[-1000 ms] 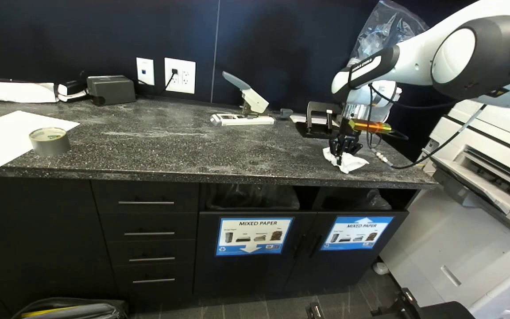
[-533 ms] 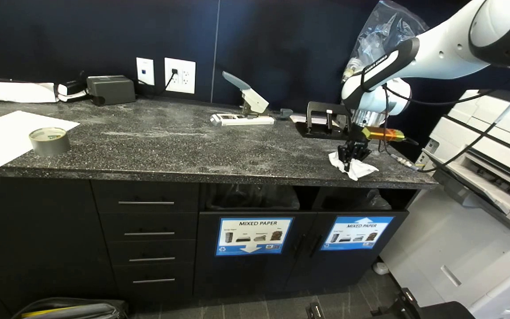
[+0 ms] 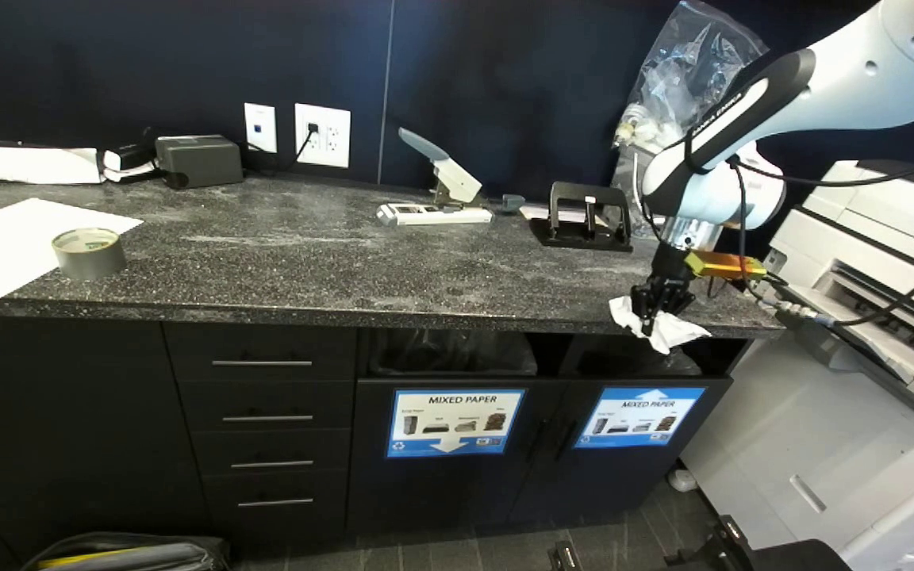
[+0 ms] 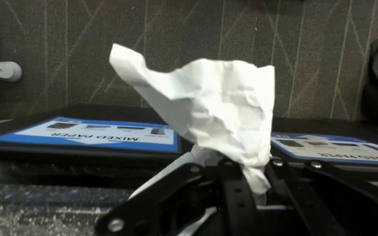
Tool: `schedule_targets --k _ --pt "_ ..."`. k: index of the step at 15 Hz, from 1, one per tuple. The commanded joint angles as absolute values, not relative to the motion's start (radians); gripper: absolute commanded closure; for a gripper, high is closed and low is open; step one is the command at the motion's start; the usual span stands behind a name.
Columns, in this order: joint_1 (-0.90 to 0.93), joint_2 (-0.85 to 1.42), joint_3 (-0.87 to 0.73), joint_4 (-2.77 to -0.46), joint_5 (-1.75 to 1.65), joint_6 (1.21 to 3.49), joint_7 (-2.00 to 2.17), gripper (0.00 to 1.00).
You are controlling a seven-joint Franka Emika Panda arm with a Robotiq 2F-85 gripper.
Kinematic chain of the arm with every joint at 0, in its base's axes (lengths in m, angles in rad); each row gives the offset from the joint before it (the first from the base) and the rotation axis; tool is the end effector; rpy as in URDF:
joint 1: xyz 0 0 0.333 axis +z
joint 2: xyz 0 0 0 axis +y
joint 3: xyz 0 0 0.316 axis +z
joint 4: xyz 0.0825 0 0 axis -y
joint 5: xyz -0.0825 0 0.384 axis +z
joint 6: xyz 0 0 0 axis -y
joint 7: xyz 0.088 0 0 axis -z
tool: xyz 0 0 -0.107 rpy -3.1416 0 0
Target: Put two papers in the bin to the right and two in the left
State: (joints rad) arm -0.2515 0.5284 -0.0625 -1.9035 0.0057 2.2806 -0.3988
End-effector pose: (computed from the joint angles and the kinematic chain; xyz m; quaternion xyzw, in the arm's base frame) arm 0.5847 -0.1884 0.2083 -0.9961 -0.0433 0.0752 0.0131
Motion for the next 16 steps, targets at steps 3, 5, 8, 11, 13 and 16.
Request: schedule_targets --k 3,5,8,11,13,16 --pt "-0.299 0.304 -0.053 -2.261 0.022 2.432 -0.534 0.93" --pt "-0.32 0.268 -0.052 -2.353 0.034 2.498 -0.611 0.93" --pt "-0.355 0.264 -0.055 -2.426 0.049 2.598 -0.749 0.93" --pt "-0.421 0.32 -0.024 -2.42 0.151 2.67 -0.94 0.93" --pt "-0.468 0.367 0.005 -2.388 0.233 2.691 -1.075 0.93" --pt "-0.55 0.429 0.065 -2.338 0.36 2.725 -1.268 0.93"
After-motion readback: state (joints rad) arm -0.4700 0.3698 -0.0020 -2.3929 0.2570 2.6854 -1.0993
